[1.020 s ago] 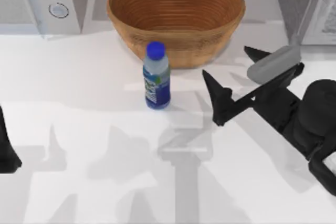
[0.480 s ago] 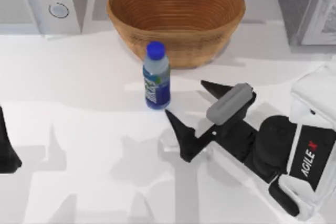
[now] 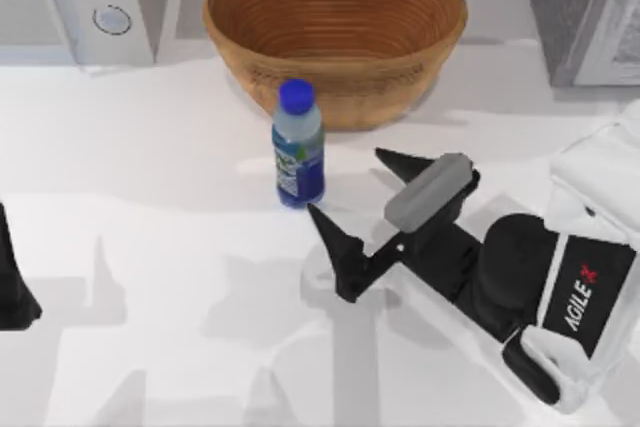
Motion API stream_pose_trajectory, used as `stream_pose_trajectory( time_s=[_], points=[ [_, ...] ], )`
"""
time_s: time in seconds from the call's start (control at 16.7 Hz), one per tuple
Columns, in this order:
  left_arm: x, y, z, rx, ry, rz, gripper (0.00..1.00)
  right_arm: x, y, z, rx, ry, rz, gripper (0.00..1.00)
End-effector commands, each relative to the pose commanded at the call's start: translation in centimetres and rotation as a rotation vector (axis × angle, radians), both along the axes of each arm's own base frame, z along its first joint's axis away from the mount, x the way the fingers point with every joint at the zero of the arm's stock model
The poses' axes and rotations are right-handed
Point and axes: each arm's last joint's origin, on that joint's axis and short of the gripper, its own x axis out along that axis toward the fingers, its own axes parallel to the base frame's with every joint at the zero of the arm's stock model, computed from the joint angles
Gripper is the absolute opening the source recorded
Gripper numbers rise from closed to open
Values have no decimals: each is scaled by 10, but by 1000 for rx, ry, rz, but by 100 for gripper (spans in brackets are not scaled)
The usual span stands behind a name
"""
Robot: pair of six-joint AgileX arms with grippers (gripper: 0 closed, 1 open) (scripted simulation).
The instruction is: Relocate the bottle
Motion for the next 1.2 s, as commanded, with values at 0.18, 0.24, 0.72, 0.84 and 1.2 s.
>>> stream_pose_trajectory(
  time_s=[0.18,0.24,0.72,0.84,1.2],
  points=[
    [0,0,0,0,0,0,100,20,20,-2,2,-2,2,100],
    [0,0,0,0,0,0,100,29,28,-3,3,-4,2,100],
    [0,0,0,0,0,0,100,65,65,0,2,-3,1,100],
    [0,0,0,0,0,0,100,65,65,0,2,-3,1,100],
    [0,0,0,0,0,0,100,65,65,0,2,-3,1,55]
  ],
)
